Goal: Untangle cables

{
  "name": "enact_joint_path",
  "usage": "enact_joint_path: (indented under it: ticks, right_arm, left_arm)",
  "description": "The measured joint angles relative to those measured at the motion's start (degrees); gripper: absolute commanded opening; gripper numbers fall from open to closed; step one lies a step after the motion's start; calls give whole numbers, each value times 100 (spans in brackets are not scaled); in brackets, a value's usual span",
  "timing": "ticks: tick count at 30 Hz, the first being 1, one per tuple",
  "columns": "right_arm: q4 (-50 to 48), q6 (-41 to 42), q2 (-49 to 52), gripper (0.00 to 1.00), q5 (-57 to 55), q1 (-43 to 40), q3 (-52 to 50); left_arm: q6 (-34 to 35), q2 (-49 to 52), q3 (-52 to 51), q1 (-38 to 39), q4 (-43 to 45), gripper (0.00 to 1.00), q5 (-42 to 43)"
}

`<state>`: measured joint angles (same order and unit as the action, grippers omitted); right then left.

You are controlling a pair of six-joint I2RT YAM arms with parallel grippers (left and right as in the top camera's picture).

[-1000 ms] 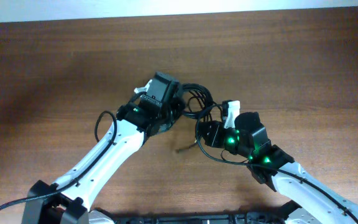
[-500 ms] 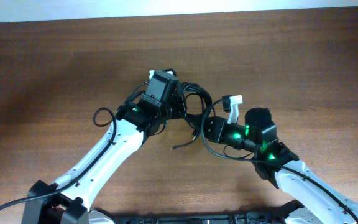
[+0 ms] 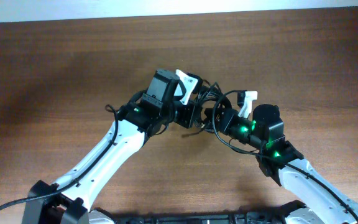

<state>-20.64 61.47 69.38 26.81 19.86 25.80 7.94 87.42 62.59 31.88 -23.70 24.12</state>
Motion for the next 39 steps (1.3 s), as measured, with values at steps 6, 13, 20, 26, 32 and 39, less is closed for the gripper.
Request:
enact_joint_path:
  ticks: [6, 13, 20, 26, 32, 39]
  right_arm:
    - [522, 271, 4, 4, -750, 0, 9]
    - [496, 339, -13, 4, -1054, 13, 9]
    - [426, 350, -114, 36, -1038, 59, 20]
    - [476, 398, -98, 61, -896, 52, 20]
    - [422, 415, -85, 81, -549, 55, 35]
    - [542, 420, -98, 99, -450, -63, 37]
  left_arm:
    - [-551, 2, 0, 15, -24, 0, 811]
    - [-691, 7, 0, 20, 140, 0, 1919]
    - [-1263, 31, 0, -61, 190, 0, 2629]
    - [-1309, 35, 0, -173, 85, 0, 2264]
    - [-1279, 35, 0, -651, -219, 0, 1961]
    - [-1141, 28, 0, -1499, -435, 0, 1480]
